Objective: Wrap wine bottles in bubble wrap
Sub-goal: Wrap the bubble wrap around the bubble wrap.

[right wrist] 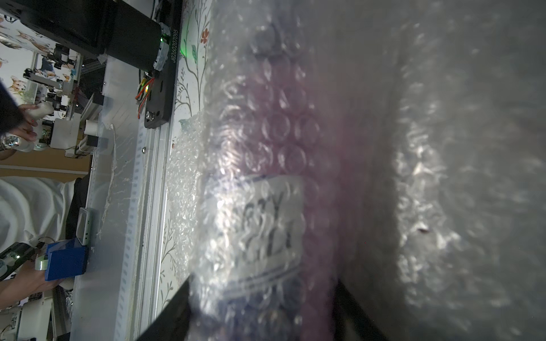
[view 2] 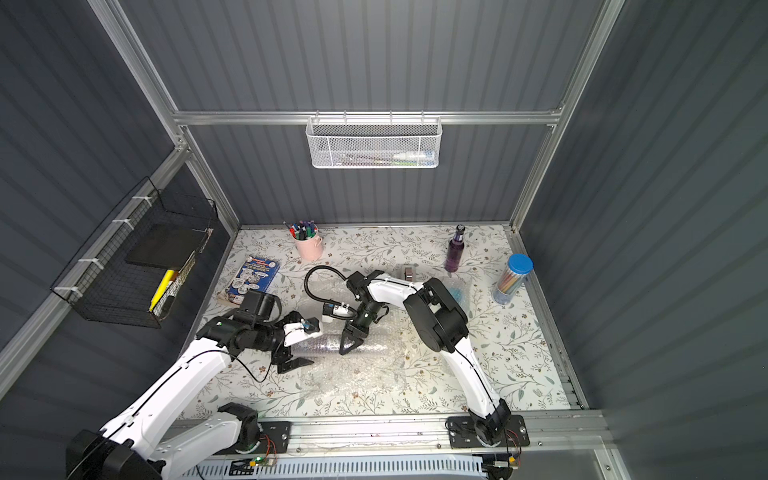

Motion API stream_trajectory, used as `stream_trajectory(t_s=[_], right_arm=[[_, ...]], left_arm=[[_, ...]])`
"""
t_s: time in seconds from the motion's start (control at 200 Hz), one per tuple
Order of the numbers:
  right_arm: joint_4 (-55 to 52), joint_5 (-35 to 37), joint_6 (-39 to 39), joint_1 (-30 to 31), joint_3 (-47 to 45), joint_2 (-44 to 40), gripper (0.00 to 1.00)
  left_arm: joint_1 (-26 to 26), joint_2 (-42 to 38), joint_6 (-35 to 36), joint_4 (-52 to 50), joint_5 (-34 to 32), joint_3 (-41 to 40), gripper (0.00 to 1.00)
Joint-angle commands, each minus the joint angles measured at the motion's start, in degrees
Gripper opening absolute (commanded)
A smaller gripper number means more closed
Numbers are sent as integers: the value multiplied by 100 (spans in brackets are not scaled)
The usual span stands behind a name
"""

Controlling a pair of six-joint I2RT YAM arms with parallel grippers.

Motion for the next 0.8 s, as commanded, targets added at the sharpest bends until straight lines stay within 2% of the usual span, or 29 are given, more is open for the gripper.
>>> stream_trajectory(t_s=[0.0,0.07,0.14,0.255,0.4,0.5,0.655,0.795], right_arm=[[-432,-233,-186,-17,94,184,53],[-471,-262,-212,-19,160,234,53],[-551,-279,-258,-19,229,290,53],[-723,-293,-356,-25,359,385,53],[-751,-301,-376,-23,390,342,53],[-780,-321,-397,-9,398,342,54],[-775,-390,-419,-15,393,329,54],[-779,-353,-386,-11,397,216,64]], left_arm=[[-350,276,611,626,-379,-247,99],[-530,505,789,837,-615,-340,99],[-690,687,904,1402,-1146,-504,97],[-710,1047,606,2548,-1173,-582,94],[-949,1658,786,2626,-1338,-506,89],[-982,1835,749,2650,-1492,-434,78],[-1043,1929,728,2624,-1602,-509,69],[-1038,2062,447,2422,-1586,-289,60]])
